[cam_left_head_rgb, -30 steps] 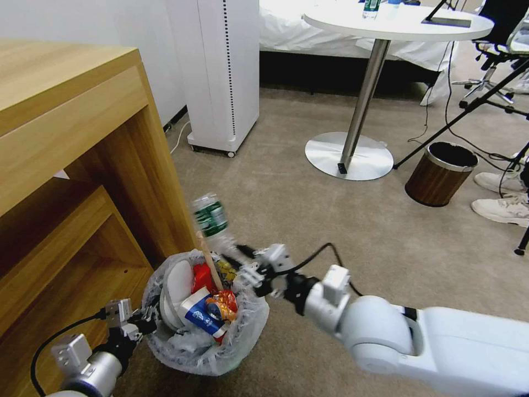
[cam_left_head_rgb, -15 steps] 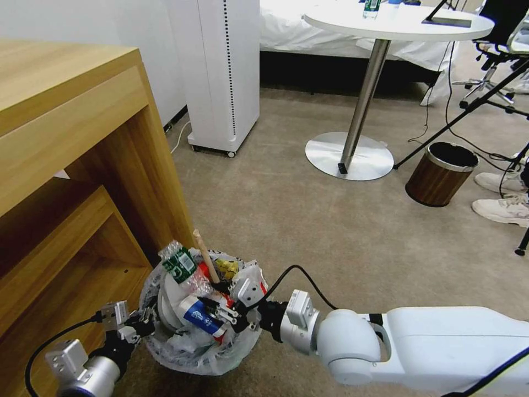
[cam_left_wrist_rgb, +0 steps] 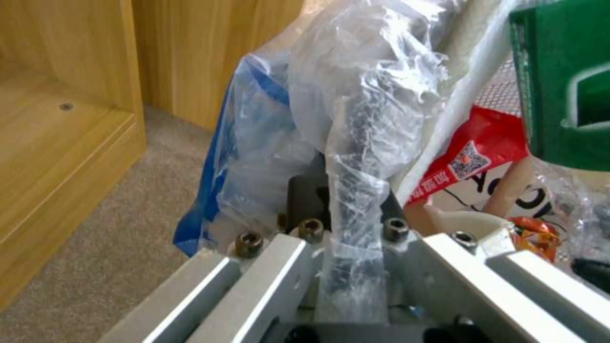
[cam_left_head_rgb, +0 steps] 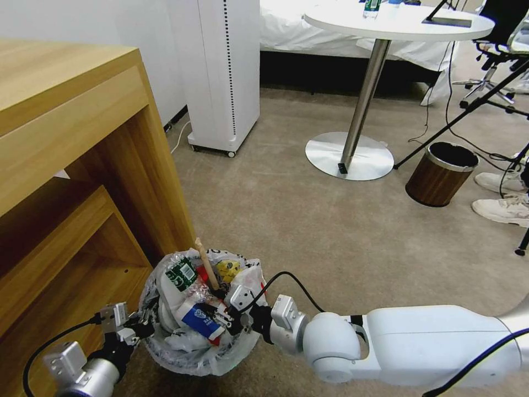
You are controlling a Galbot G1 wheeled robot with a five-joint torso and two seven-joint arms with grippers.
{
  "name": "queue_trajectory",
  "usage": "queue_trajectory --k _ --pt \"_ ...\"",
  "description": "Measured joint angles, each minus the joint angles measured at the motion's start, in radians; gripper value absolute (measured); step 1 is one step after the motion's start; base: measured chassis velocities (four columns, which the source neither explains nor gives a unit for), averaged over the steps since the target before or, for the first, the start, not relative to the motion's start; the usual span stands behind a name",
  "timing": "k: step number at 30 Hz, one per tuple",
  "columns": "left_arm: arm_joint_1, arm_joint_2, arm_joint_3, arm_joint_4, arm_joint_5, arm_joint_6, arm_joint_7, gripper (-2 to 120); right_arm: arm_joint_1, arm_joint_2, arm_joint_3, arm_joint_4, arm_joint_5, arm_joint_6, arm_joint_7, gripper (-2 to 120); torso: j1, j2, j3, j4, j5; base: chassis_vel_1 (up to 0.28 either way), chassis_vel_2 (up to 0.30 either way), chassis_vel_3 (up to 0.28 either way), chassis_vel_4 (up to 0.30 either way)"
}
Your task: Pick up the trash bin and place the garbage on the floor into it.
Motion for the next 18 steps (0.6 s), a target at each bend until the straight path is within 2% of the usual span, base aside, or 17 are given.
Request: queue_trajectory --k 3,5,6,9,11,12,14,15,17,18 --pt "-0.002 -0.001 0.003 0.006 0.003 -0.002 0.002 0 -0.006 -0.002 0.006 0.002 0.001 0.003 -0.001 28 0.000 0.000 0.000 0.0000 0.0000 0.000 0.000 0.000 0.000" --pt "-0.006 -0.001 0.004 0.009 0.004 -0.004 0.004 0 -0.012 -0.008 0.018 0.011 0.000 0.016 -0.006 37 0.000 0.000 0.000 -0.0001 0.0000 0.000 0.000 0.000 0.000" --pt "-0.006 -0.001 0.004 0.009 0.004 -0.004 0.004 0 -0.012 -0.008 0.018 0.011 0.000 0.016 -0.006 37 0.000 0.000 0.000 -0.0001 0.0000 0.000 0.000 0.000 0.000" --pt "-0.008 -0.002 0.006 0.013 0.004 -0.004 0.005 0 -0.018 -0.017 0.031 0.023 -0.002 0.032 -0.011 51 0.000 0.000 0.000 0.0000 -0.0001 0.000 0.000 0.000 0.000" --pt "-0.008 -0.002 0.007 0.013 0.004 -0.004 0.005 0 -0.020 -0.018 0.033 0.026 -0.002 0.033 -0.011 54 0.000 0.000 0.000 -0.0001 0.0000 0.000 0.000 0.000 0.000" --pt "-0.008 -0.002 0.007 0.015 0.005 -0.004 0.005 0 -0.022 -0.024 0.039 0.035 -0.003 0.034 -0.012 63 0.000 0.000 0.000 0.0000 0.0000 0.000 0.000 0.000 0.000" --pt "-0.008 -0.001 0.007 0.016 0.005 -0.004 0.005 0 -0.028 -0.035 0.051 0.046 -0.006 0.037 -0.013 71 0.000 0.000 0.000 0.0000 0.0000 0.000 0.000 0.000 0.000" --pt "-0.008 -0.001 0.007 0.016 0.005 -0.004 0.005 0 -0.028 -0.035 0.051 0.046 -0.006 0.037 -0.013 71 0.000 0.000 0.000 0.0000 0.0000 0.000 0.000 0.000 0.000" --pt "-0.008 0.001 0.005 0.016 0.005 -0.003 0.005 0 -0.034 -0.043 0.059 0.053 -0.009 0.038 -0.013 82 0.000 0.000 0.000 -0.0001 0.0000 0.000 0.000 0.000 0.000" --pt "-0.008 0.001 0.005 0.016 0.005 -0.003 0.005 0 -0.034 -0.043 0.059 0.053 -0.009 0.038 -0.013 82 0.000 0.000 0.000 -0.0001 0.0000 0.000 0.000 0.000 0.000"
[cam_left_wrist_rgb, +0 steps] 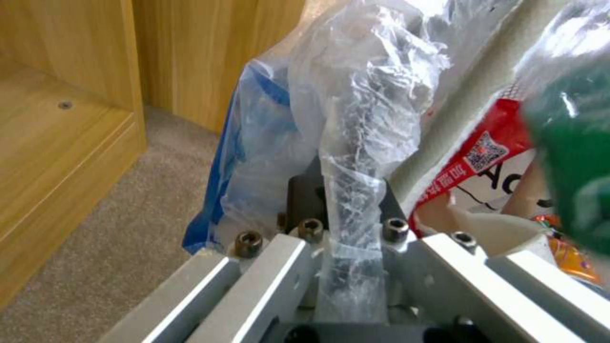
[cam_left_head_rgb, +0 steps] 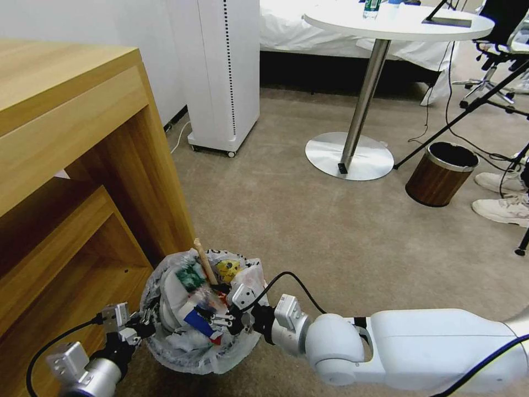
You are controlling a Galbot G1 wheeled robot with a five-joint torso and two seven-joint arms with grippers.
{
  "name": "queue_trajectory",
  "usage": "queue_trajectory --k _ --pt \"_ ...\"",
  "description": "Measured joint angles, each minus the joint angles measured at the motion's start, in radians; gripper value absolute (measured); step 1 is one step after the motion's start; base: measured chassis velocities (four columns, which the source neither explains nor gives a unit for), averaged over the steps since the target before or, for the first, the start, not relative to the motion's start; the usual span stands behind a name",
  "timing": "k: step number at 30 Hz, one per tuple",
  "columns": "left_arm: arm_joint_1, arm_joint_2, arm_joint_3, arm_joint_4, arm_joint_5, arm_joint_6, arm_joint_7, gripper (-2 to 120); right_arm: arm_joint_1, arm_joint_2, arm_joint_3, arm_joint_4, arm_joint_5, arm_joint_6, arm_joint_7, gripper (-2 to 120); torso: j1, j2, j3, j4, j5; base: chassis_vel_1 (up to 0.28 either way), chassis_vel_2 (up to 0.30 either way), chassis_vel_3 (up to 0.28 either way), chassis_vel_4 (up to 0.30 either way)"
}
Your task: Pick up the trash bin and place the garbage on the floor into it.
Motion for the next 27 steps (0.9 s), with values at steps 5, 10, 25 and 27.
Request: queue_trajectory --k 5,10,25,27 --pt "0.001 -0.001 0.000 0.003 0.001 0.001 -0.001 0 -0.021 -0.010 0.037 0.013 -0.012 0.016 -0.003 98 0.000 0.000 0.000 0.0000 0.0000 0.000 0.000 0.000 0.000" --pt "0.006 -0.005 -0.003 0.004 0.006 0.002 -0.001 0 -0.053 -0.019 0.104 0.043 -0.019 0.045 -0.022 100 0.000 0.000 0.000 0.0000 -0.0001 0.000 0.000 0.000 0.000" --pt "0.030 0.001 -0.036 -0.010 -0.001 0.003 -0.011 0 -0.272 -0.144 0.583 0.097 0.030 0.099 -0.013 100 0.000 0.000 0.000 0.0000 0.0000 0.000 0.000 0.000 0.000" --pt "0.030 0.005 -0.042 -0.008 -0.006 0.003 -0.014 0 -0.304 -0.152 0.643 0.090 0.037 0.099 -0.008 100 0.000 0.000 0.000 0.0000 0.0002 0.000 0.000 0.000 0.000"
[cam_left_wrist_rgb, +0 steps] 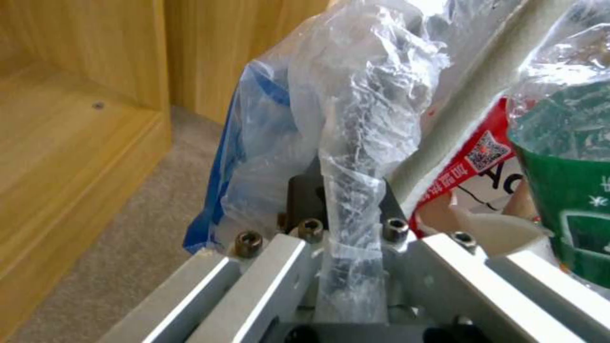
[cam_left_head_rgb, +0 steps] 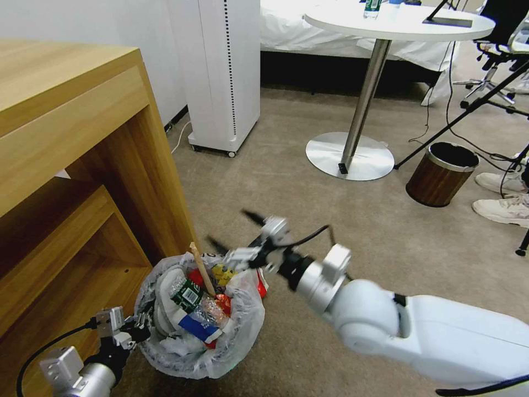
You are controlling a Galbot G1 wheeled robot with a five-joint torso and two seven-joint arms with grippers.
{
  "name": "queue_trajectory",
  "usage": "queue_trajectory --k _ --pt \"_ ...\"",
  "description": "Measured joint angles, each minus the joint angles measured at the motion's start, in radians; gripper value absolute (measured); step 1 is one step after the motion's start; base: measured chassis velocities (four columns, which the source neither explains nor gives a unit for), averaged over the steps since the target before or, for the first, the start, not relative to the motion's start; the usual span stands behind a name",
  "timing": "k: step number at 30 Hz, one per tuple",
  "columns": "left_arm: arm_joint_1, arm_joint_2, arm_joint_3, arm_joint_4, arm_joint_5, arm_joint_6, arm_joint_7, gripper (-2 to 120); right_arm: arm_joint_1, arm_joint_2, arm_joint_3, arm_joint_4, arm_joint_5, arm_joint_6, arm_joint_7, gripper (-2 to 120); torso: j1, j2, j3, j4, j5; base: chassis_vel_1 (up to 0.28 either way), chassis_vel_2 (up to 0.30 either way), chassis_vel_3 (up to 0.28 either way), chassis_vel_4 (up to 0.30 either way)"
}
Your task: Pick up the trash bin and place the garbage on the floor into it.
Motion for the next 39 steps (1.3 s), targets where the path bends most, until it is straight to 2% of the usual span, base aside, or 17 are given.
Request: queue_trajectory --k 3,4,8,9,12,16,33,39 --pt "0.006 0.009 -0.010 0.005 -0.007 0.002 -0.005 0 -0.092 -0.012 0.164 -0.019 0.010 -0.004 0.005 100 0.000 0.000 0.000 0.0001 -0.0002 0.000 0.000 0.000 0.000" --pt "0.006 0.009 -0.010 0.005 -0.007 0.002 -0.005 0 -0.092 -0.012 0.164 -0.019 0.010 -0.004 0.005 100 0.000 0.000 0.000 0.0001 -0.0002 0.000 0.000 0.000 0.000" --pt "0.013 0.019 -0.027 0.012 -0.017 0.008 -0.011 0 -0.221 -0.015 0.351 -0.040 0.012 -0.010 0.011 100 0.000 0.000 0.000 0.0000 -0.0002 0.000 0.000 0.000 0.000" --pt "0.013 0.019 -0.027 0.012 -0.017 0.008 -0.011 0 -0.221 -0.015 0.351 -0.040 0.012 -0.010 0.011 100 0.000 0.000 0.000 0.0000 -0.0002 0.000 0.000 0.000 0.000" --pt "0.018 0.023 -0.032 0.016 -0.019 0.008 -0.012 0 -0.308 -0.005 0.449 -0.060 0.005 -0.016 0.015 100 0.000 0.000 0.000 0.0000 -0.0002 0.000 0.000 0.000 0.000" --pt "0.023 0.024 -0.037 0.016 -0.020 0.008 -0.012 0 -0.398 0.010 0.529 -0.082 -0.013 -0.016 0.017 100 0.000 0.000 0.000 -0.0001 -0.0001 0.000 0.000 0.000 0.000" --pt "0.043 0.002 -0.044 0.028 -0.006 0.009 -0.015 0 -0.545 0.072 0.633 -0.166 -0.133 0.003 0.038 100 0.000 0.000 0.000 0.0000 -0.0002 0.000 0.000 0.000 0.000" --pt "0.058 0.007 -0.070 0.022 -0.019 0.017 -0.035 0 -0.599 0.128 0.677 -0.233 -0.177 0.000 0.044 100 0.000 0.000 0.000 0.0000 -0.0002 0.000 0.000 0.000 0.000"
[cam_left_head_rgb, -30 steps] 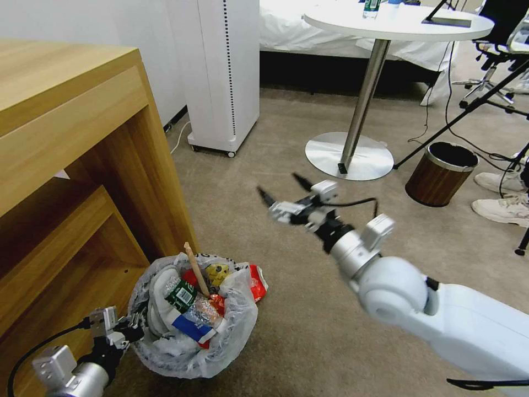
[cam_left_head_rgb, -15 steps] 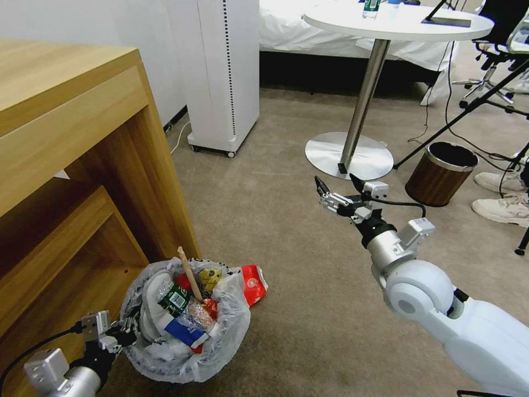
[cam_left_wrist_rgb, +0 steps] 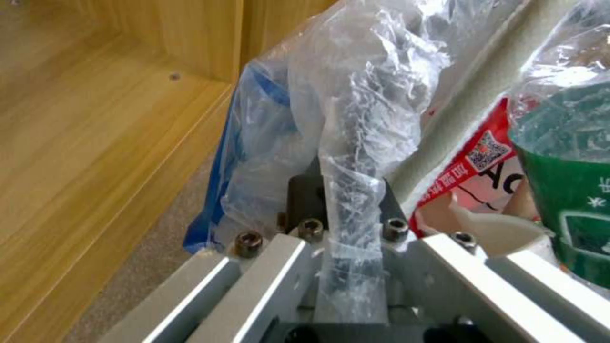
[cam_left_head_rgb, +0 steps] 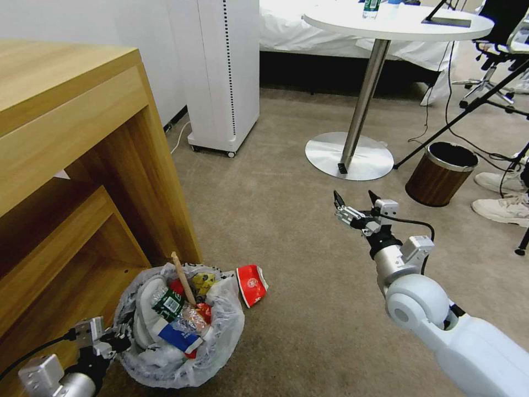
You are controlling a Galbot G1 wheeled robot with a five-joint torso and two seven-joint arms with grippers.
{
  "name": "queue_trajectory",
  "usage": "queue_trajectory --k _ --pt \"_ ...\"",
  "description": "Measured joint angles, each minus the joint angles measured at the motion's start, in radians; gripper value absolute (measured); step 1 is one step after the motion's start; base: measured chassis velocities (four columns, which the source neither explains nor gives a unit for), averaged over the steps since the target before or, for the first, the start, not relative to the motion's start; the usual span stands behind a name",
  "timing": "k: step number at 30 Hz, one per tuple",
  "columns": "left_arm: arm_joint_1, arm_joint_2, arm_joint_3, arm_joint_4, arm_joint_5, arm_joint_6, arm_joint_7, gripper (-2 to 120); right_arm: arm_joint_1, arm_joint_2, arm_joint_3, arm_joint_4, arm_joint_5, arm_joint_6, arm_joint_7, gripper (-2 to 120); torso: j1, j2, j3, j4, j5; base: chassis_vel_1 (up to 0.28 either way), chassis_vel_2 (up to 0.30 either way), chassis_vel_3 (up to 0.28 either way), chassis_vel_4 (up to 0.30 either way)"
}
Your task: Pick up the trash bin and place the garbage on the floor into it.
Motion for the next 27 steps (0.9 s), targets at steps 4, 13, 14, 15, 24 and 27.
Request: queue_trajectory --k 4,13,14,15,24,27 --pt "0.005 -0.006 -0.005 0.002 -0.003 0.000 -0.001 0 0.040 0.028 -0.049 -0.089 0.023 -0.058 0.023 100 0.000 0.000 0.000 -0.0001 0.0001 0.000 0.000 0.000 0.000" --pt "0.015 -0.032 0.001 -0.018 0.008 0.001 0.002 0 0.226 0.104 -0.271 -0.286 0.135 -0.178 0.068 100 0.000 0.000 0.000 0.0000 -0.0001 0.000 0.000 0.000 0.000" --pt "0.015 -0.032 0.001 -0.018 0.008 0.001 0.002 0 0.226 0.104 -0.271 -0.286 0.135 -0.178 0.068 100 0.000 0.000 0.000 0.0000 -0.0001 0.000 0.000 0.000 0.000" --pt "0.015 -0.038 0.003 -0.021 0.011 0.001 0.003 0 0.254 0.115 -0.302 -0.296 0.154 -0.199 0.071 100 0.000 0.000 0.000 0.0000 -0.0001 0.000 0.000 0.000 0.000" --pt "0.016 -0.068 0.015 -0.033 0.034 -0.005 0.012 0 0.393 0.168 -0.478 -0.344 0.245 -0.317 0.067 100 0.000 0.000 0.000 0.0002 -0.0002 0.000 0.000 0.000 0.000" --pt "0.015 -0.080 0.017 -0.042 0.042 -0.005 0.015 0 0.443 0.195 -0.564 -0.395 0.277 -0.379 0.068 100 0.000 0.000 0.000 0.0000 -0.0001 0.000 0.000 0.000 0.000"
